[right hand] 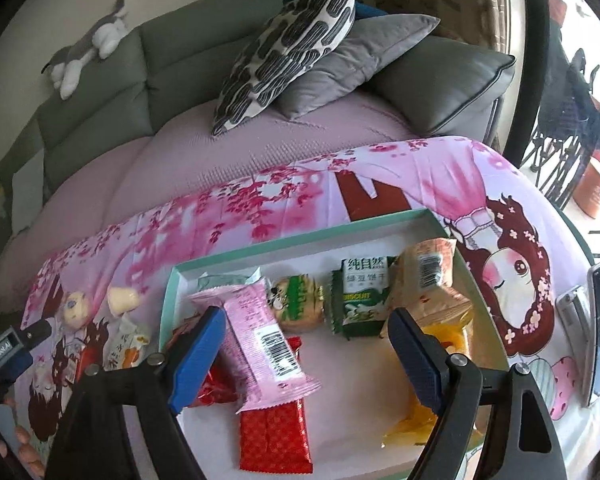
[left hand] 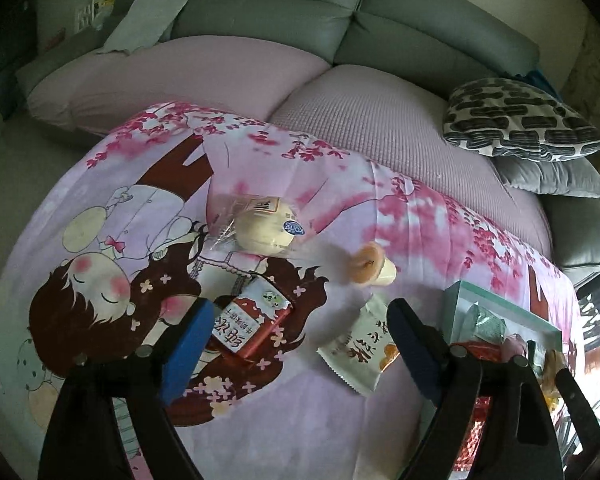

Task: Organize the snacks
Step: 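Move both tools back over the remaining snacks on the bedspread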

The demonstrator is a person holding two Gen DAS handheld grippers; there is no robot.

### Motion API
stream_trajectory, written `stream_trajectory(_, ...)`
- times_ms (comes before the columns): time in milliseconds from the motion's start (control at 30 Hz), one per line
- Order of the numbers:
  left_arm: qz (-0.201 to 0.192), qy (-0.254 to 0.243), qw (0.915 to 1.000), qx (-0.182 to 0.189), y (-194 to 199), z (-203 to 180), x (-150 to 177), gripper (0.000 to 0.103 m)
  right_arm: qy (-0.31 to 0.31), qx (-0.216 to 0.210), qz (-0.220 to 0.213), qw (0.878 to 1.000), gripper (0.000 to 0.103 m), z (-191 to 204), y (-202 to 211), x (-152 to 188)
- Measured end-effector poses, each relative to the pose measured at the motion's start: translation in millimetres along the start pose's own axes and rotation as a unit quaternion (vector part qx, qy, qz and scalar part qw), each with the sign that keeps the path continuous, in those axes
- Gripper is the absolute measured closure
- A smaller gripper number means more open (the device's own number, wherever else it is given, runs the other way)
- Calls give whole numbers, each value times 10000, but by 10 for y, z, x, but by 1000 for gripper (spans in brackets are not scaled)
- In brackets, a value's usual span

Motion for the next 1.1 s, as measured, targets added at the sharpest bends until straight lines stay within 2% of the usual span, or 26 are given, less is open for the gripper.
stream_trajectory(133,18,-39,10000,76,-11,-42,14,14,-11,-34,36,10000,17,15,-16,20)
stream_trajectory(200,24,-57,9999,103,-25,-56,20,11,-31,-108,45,9999,9,12,-32,23)
stream_trajectory(233,21,-54,9999,123,-27,-56,22,7,-53,-134,48,9999,0,8,-47,25)
stream_trajectory(333,-46,-47,9998,175,-33,-54,26,1,-69,-154,37,9999,0,1,-57,35)
stream_trajectory(467,-190,-129,9995,238,-29,-78,29,0,-70,-139,68,9999,0,-2,-84,57)
stream_trajectory(700,-712,-198,9965,388,84,-97,-5,0,20,-161,127,9998,0,35,-131,86)
stream_trajectory(867,-1187,-247,9923,240,177,-39,-45,0,5,-210,-14,9998,0,85,-113,96)
stream_trajectory(1033,-1515,-5,9881,258,232,152,-87,0,-142,-411,-84,9990,0,142,-129,111)
stream_trajectory(1100,-1719,-21,9850,126,257,223,-99,0,-145,-446,-103,9988,0,173,-147,136)
Point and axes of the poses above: each gripper's, at about its wrist camera, not at the fingertips, and y roughly against the way its jaws point, z to its left, x to its underside, the point moved 1 cm from there along -y, roughly the way its jaws point
